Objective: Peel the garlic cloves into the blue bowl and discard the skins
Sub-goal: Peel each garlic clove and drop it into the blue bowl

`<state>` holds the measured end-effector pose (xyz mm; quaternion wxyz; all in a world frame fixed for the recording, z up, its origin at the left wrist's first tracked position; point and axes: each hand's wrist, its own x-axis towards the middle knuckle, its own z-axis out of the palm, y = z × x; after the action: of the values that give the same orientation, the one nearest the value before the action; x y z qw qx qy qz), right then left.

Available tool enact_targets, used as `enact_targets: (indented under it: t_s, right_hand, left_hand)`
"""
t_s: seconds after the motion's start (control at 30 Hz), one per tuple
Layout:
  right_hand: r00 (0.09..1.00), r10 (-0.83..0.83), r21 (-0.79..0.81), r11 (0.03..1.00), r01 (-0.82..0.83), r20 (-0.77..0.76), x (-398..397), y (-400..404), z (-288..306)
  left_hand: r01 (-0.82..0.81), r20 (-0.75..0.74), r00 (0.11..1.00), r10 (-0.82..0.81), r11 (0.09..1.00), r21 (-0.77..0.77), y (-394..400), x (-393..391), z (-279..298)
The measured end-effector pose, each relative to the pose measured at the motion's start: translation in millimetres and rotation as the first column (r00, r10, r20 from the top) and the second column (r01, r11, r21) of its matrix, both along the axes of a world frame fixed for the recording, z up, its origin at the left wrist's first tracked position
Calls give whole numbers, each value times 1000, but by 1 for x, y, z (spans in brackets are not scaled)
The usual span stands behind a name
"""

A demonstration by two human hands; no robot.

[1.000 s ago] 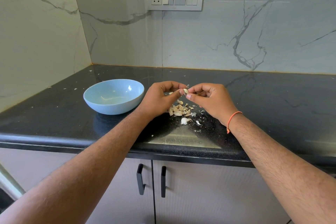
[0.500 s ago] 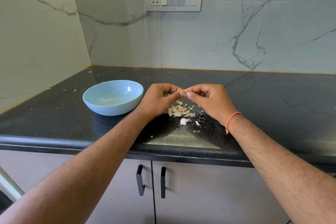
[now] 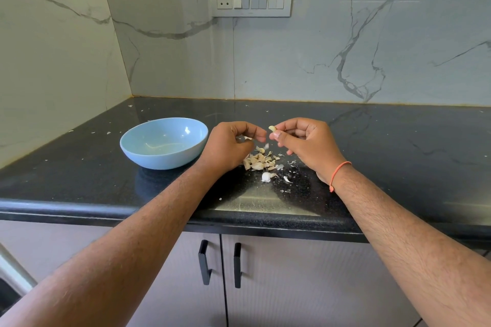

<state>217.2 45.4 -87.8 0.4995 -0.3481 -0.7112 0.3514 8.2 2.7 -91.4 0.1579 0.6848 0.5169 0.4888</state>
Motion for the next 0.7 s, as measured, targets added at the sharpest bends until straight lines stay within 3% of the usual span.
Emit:
enact_targets:
  t_s: [0.3,0.53,0.7]
  right_hand:
    - [999,9,-24,1000,-10,-44,5,-16,3]
    - [990,0,-100,995,-14,-142,-5,-32,13]
    - [988,0,-61,998,-9,-153,-37,-45,32]
  left_hand:
    - [13,-180,983,24,979,205,-20,13,8]
    - [-36,-201,977,71,985,171,-32,10,34]
    - [-111,-217,966,143,982,153,-47,-14,56]
